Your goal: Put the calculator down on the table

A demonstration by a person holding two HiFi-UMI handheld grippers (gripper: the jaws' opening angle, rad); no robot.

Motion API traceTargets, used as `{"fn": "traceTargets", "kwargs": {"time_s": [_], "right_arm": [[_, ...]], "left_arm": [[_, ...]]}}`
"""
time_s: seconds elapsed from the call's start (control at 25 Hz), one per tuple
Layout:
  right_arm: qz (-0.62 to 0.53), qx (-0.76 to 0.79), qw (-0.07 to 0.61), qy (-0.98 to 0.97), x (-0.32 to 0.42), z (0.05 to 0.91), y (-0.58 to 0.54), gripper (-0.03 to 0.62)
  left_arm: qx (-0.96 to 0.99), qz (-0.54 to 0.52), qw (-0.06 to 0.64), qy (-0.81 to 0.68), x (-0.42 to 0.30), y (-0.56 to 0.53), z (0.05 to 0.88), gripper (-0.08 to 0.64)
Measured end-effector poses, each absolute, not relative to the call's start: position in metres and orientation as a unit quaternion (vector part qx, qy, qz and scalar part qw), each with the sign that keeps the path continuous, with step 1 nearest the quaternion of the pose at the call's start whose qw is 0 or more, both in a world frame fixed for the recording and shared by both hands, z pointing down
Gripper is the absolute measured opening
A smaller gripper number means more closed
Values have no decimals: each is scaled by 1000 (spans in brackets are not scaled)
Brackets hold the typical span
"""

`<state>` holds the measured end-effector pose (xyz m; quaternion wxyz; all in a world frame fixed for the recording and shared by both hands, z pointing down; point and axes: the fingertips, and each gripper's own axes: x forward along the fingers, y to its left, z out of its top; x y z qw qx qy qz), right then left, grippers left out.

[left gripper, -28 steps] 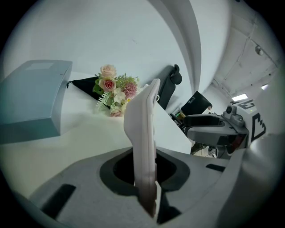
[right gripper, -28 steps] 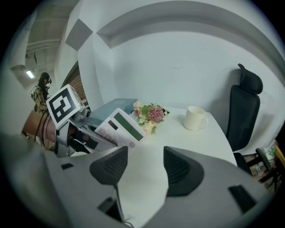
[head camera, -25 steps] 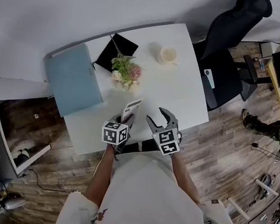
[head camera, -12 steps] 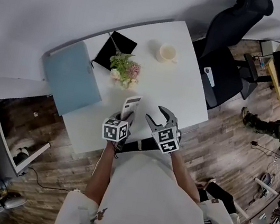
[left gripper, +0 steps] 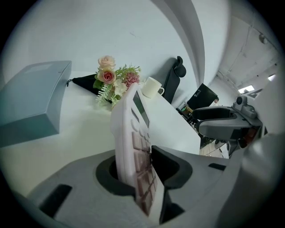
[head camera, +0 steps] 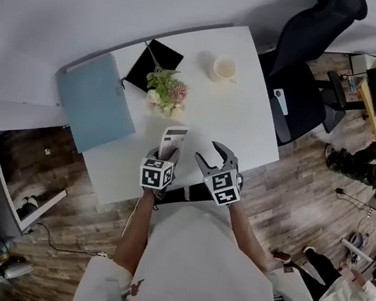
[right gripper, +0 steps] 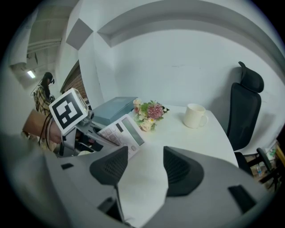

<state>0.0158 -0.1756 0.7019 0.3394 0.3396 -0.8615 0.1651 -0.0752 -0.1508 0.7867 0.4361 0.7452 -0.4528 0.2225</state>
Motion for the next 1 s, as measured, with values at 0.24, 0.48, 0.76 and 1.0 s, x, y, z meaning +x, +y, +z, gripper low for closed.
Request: {"fn": "traceTargets", "kwargs": {"time_s": [0.24, 0.48, 0.76, 1.0], "right_arm": [[163, 338, 338, -863, 17, 704, -171, 252], [162, 333, 341, -864, 19, 706, -166, 252], [160, 327, 340, -867, 18, 707, -164, 252], [149, 316, 350, -869, 14, 706, -164, 252]], "left_arm": [[741, 230, 422, -469, -81, -150, 791, 162], [734, 242, 405, -489, -86, -150, 795, 221], [725, 242, 394, -510, -94, -149, 798, 288], [722, 245, 377, -525, -99, -150, 799, 312]]}}
